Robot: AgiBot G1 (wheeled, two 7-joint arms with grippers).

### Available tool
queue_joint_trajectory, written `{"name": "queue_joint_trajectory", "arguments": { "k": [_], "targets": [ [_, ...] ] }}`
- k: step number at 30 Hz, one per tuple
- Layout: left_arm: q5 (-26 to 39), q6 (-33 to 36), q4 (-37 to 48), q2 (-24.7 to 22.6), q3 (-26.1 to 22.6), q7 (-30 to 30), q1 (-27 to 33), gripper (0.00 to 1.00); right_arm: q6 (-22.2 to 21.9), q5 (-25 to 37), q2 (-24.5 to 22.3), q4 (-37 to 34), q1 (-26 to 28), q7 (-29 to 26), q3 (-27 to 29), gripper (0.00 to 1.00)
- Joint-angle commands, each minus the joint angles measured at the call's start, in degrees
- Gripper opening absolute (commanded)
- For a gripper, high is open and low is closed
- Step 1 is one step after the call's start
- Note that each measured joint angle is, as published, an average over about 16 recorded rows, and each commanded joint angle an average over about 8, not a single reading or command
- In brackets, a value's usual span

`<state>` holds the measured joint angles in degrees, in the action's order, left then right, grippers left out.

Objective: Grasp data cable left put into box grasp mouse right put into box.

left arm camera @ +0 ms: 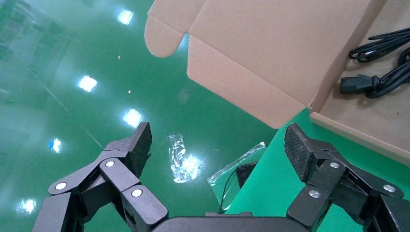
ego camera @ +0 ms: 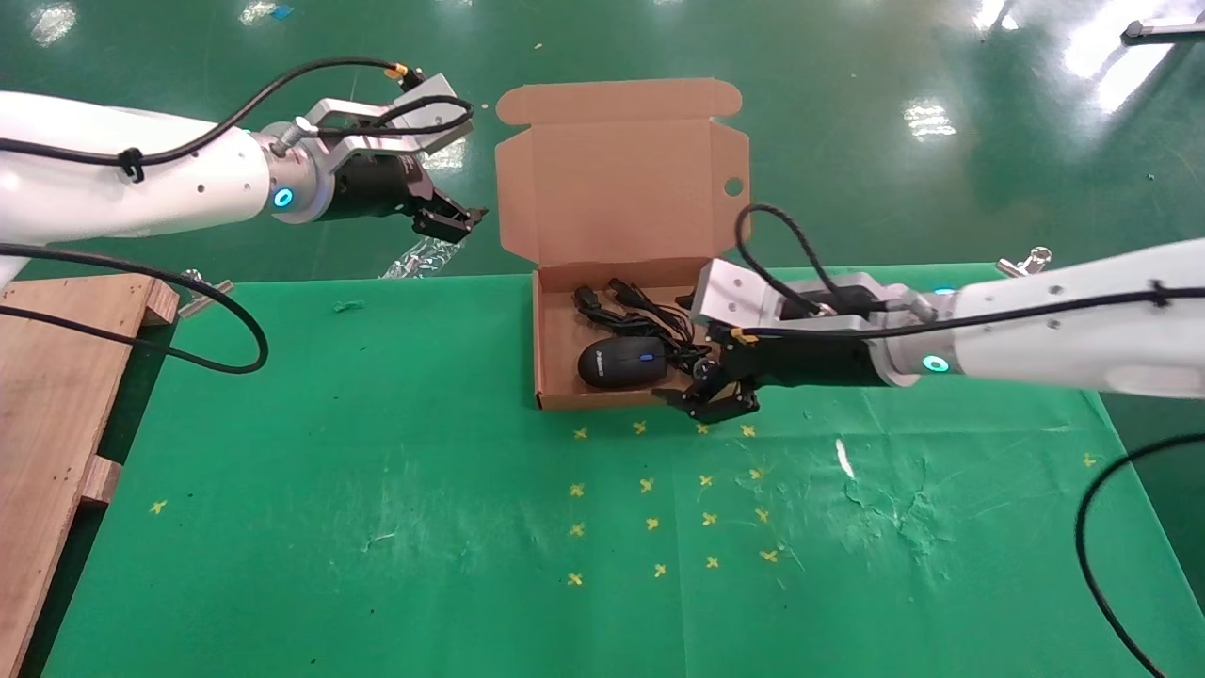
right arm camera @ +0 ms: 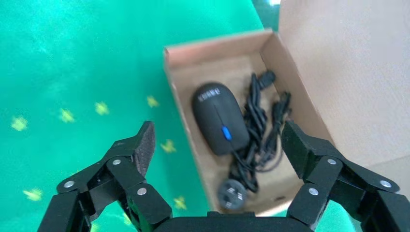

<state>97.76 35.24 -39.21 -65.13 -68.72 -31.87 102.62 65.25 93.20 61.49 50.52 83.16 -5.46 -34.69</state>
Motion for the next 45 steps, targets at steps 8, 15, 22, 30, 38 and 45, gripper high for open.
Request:
{"name": "queue_joint_trajectory", "arguments": {
  "k": [8,15,22,30,38,45],
  "targets": [
    [0.0,0.0,0.0,0.0,0.0,0.0,0.0,1.0,4.3,-10.9,-5.6,4.9,-4.6,-1.1,4.0,1.0],
    [0.0,0.0,0.0,0.0,0.0,0.0,0.0,1.0,7.7,-19.4,-10.0,8.7,-8.2,-2.0,7.1,1.0],
    [-0.9,0.8,-0.6,0.5,0.9,0.3,-0.7,1.0,11.1,-27.9,-14.4,12.5,-11.7,-2.9,10.1,1.0],
    [-7.5,6.7,-4.6,4.0,7.0,2.8,-5.5,1.0,15.0,-37.6,-19.4,16.9,-15.8,-3.9,13.7,1.0],
    [-14.9,13.4,-9.1,8.0,14.0,5.6,-10.9,1.0,18.8,-47.3,-24.4,21.2,-19.9,-4.9,17.2,1.0],
    [-21.4,19.3,-13.1,11.5,20.2,8.1,-15.7,1.0,20.4,-51.3,-26.5,23.0,-21.6,-5.3,18.7,1.0]
  ]
}}
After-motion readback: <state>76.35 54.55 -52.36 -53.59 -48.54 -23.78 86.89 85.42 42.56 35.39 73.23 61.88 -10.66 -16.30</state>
